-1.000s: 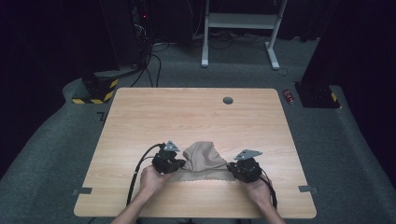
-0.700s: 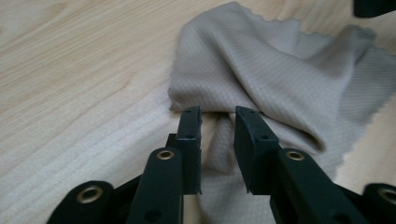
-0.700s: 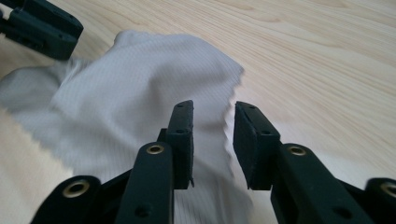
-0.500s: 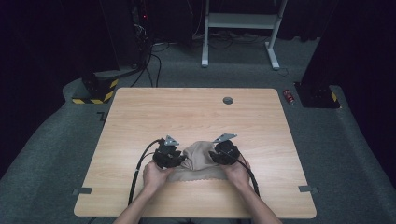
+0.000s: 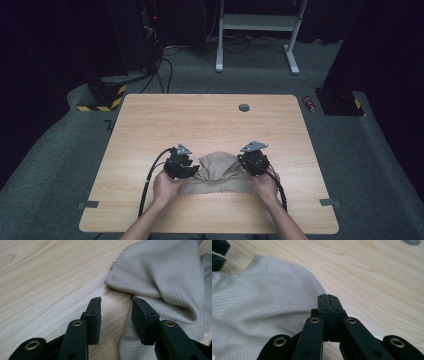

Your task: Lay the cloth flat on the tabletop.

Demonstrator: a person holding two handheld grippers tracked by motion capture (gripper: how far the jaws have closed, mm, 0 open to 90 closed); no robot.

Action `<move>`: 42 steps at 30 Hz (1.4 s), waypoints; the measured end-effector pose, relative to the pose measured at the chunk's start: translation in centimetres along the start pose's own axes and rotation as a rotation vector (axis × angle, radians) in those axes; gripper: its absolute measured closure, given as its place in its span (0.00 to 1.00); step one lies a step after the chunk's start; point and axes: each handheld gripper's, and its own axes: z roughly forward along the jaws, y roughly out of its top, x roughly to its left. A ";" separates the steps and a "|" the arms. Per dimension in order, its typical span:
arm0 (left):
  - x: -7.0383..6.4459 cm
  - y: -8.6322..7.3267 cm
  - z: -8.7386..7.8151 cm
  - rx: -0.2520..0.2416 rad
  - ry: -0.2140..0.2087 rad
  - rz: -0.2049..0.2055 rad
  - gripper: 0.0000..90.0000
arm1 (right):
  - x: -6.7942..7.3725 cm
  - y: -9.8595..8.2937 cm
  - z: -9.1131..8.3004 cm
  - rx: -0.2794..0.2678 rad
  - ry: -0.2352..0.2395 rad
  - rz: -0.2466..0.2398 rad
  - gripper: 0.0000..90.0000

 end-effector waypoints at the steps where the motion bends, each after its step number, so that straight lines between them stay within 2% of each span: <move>1: -0.1 0.2 0.1 -0.001 -0.005 -0.007 0.66 | -0.2 -0.1 -0.4 -0.006 -0.004 0.002 1.00; 3: -0.3 0.5 0.5 0.006 -0.005 -0.007 0.64 | -1.2 -0.8 -1.3 -0.006 -0.023 0.011 1.00; 5: -0.5 0.9 0.9 0.010 -0.010 -0.004 0.64 | -1.4 -1.1 -1.3 0.000 -0.026 0.020 1.00; 6: -0.6 1.2 1.1 0.014 -0.011 0.007 0.64 | -1.8 -1.6 -1.3 0.013 -0.030 0.026 1.00; 9: -0.9 1.9 1.8 0.022 -0.013 0.003 0.62 | -2.8 -3.3 -0.9 0.061 -0.041 0.061 1.00; 12: -1.0 2.5 2.7 0.043 -0.013 0.001 0.61 | -3.1 -3.8 -0.7 0.084 -0.038 0.074 1.00; 13: -1.2 2.8 3.2 0.047 -0.012 0.002 0.60 | -3.2 -4.0 -0.5 0.104 -0.023 0.081 0.99; 15: -1.4 3.0 3.5 0.049 -0.014 0.000 0.60 | -3.3 -4.0 -0.5 0.106 -0.020 0.080 0.99; 16: -1.5 3.0 3.6 0.045 -0.019 -0.004 0.60 | -3.3 -3.9 -0.6 0.103 -0.017 0.089 0.96; 19: -2.0 3.2 4.2 0.057 -0.032 -0.001 0.60 | -3.4 -3.4 -0.6 0.062 -0.027 0.110 0.76; 22: -2.3 3.2 4.6 0.074 -0.029 0.012 0.62 | -3.5 -3.1 -0.1 0.063 -0.034 0.120 0.73; 26: -2.8 3.4 4.7 0.090 -0.013 0.069 0.68 | -3.4 -2.8 0.9 0.091 -0.025 0.119 0.76; 27: -3.1 3.4 4.6 0.098 -0.011 0.099 0.71 | -3.3 -2.7 1.2 0.099 -0.021 0.116 0.78; 30: -3.5 3.4 4.6 0.107 -0.024 0.135 0.83 | -3.2 -2.7 1.6 0.114 0.002 0.104 0.88; 32: -3.5 3.4 4.6 0.112 -0.043 0.141 0.90 | -3.1 -2.6 1.6 0.119 0.003 0.086 0.95; 35: -3.6 3.6 4.7 0.121 -0.060 0.155 0.98 | -3.0 -2.4 1.5 0.122 -0.001 0.081 0.98; 39: -3.4 3.6 4.4 0.120 -0.063 0.157 0.99 | -3.0 -2.3 1.1 0.096 -0.011 0.083 0.98; 42: -2.9 3.8 3.5 0.078 -0.062 0.136 0.99 | -3.0 -2.2 0.2 0.062 -0.010 0.094 0.98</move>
